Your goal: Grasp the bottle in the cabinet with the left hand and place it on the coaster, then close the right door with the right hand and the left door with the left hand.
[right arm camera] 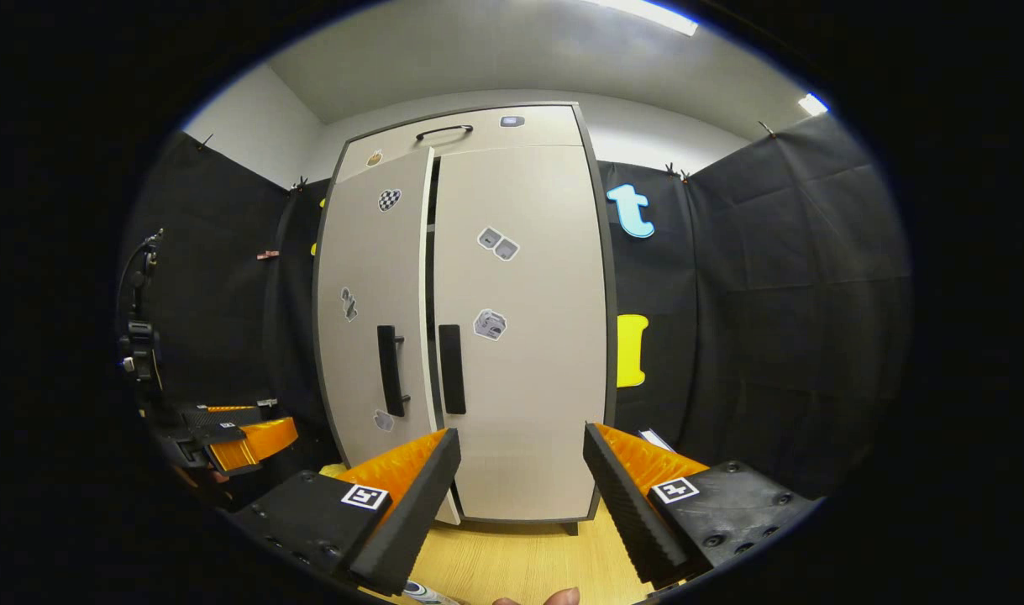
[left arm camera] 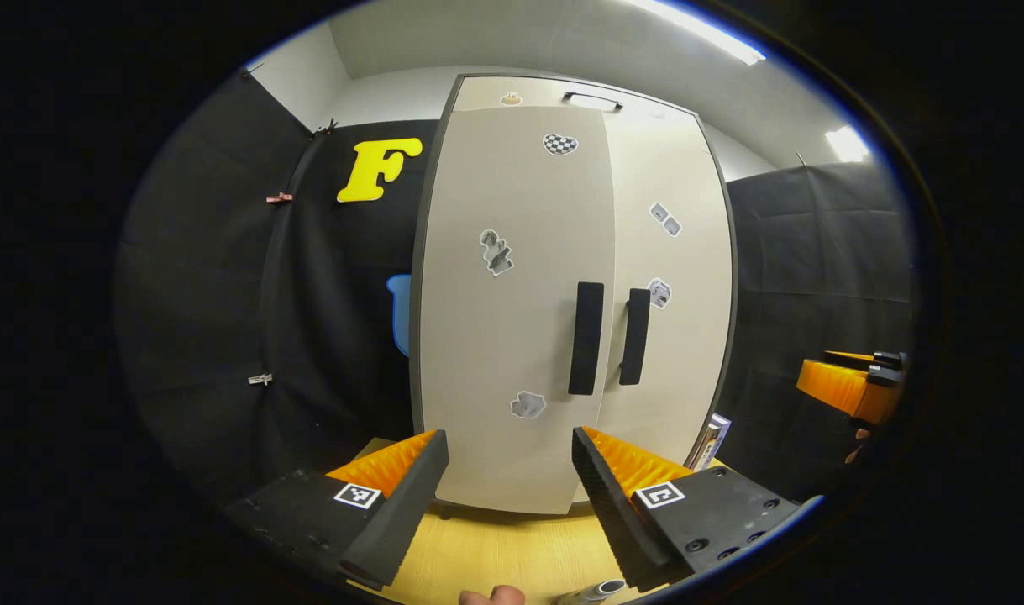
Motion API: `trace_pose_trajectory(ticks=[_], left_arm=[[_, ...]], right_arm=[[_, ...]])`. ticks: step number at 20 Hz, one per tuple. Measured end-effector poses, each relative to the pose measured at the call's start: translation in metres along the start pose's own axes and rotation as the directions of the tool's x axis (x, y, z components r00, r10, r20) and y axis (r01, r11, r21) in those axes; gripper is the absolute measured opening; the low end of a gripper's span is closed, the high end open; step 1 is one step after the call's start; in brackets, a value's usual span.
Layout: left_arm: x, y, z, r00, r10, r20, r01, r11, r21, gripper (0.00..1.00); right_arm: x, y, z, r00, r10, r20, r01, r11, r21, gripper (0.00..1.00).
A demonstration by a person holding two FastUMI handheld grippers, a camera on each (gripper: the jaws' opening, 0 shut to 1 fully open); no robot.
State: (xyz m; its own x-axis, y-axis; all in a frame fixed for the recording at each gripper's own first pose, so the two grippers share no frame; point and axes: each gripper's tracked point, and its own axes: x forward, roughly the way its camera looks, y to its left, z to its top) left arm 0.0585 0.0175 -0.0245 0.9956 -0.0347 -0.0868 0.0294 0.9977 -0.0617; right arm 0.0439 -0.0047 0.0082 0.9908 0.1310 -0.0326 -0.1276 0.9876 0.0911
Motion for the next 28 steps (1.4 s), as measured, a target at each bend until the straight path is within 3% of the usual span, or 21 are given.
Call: trace_pose_trajectory(ticks=[28], left_arm=[[-0.011, 0.024, -0.003, 1.000, -0.015, 0.003, 0.015, 1.000, -0.015, 0.95]], right_arm=[[-0.009, 0.024, 0.002, 1.000, -0.018, 0.013, 0.018, 1.000, -0.016, 0.98]])
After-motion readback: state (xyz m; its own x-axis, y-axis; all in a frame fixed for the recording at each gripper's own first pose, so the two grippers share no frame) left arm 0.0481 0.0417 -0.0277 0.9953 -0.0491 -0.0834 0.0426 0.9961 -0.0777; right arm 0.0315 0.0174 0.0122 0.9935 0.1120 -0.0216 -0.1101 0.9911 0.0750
